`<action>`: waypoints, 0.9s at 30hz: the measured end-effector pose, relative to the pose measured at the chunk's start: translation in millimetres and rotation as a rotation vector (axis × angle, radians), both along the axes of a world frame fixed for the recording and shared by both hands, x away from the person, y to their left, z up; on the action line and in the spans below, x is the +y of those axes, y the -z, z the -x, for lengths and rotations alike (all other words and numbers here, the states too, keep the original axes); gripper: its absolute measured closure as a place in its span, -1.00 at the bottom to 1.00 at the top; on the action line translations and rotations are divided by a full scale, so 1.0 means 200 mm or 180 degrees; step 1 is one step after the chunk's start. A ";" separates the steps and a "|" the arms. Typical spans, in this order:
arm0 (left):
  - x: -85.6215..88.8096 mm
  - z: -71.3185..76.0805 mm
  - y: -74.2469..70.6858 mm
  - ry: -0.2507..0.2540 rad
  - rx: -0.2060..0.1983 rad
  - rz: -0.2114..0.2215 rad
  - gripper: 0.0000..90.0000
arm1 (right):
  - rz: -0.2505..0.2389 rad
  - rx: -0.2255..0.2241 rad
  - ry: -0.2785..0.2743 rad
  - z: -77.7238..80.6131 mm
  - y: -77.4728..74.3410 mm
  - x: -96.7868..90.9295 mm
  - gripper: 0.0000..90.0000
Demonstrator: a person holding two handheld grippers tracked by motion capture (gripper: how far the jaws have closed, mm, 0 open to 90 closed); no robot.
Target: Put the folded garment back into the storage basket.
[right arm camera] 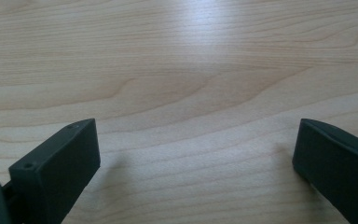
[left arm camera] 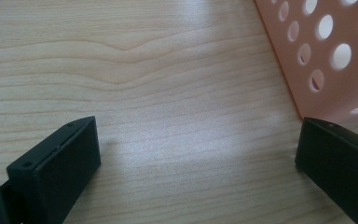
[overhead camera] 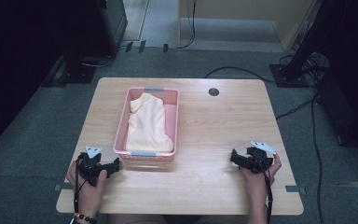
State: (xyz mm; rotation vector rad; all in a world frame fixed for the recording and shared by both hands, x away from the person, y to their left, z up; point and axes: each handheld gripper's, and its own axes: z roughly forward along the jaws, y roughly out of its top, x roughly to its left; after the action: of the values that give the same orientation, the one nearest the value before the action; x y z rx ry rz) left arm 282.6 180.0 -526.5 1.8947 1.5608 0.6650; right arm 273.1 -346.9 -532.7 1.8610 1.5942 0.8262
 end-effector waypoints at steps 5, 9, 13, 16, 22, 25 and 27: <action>0.00 0.00 0.00 0.0000 0.0000 0.0000 -1.00 | -0.0001 -0.0003 0.0024 0.01 0.00 -0.02 -0.99; 0.00 0.00 0.00 0.0001 0.0000 0.0000 -1.00 | -0.0011 -0.0004 0.0050 0.02 0.00 -0.04 -0.99; 0.00 0.00 0.00 0.0000 0.0000 -0.0001 -1.00 | -0.0016 -0.0004 0.0078 0.03 0.00 -0.06 -0.99; 0.00 0.00 0.00 0.0000 0.0000 0.0000 -1.00 | -0.0012 -0.0004 0.0089 0.04 0.00 -0.07 -0.99; 0.00 0.00 0.00 0.0000 0.0000 0.0000 -1.00 | -0.0017 -0.0008 0.0108 0.06 0.00 -0.10 -0.99; 0.00 0.00 0.00 0.0000 0.0000 0.0000 -1.00 | -0.0023 -0.0003 0.0138 0.07 0.00 -0.11 -0.99; 0.00 0.00 0.00 -0.0001 -0.0003 0.0003 -1.00 | -0.0018 -0.0003 0.0145 0.07 0.00 -0.13 -0.99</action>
State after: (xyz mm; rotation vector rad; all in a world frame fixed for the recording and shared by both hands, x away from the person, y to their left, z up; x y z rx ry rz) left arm 282.7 180.0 -526.6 1.8933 1.5606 0.6649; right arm 258.3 -372.1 -533.1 1.8936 1.5446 0.8124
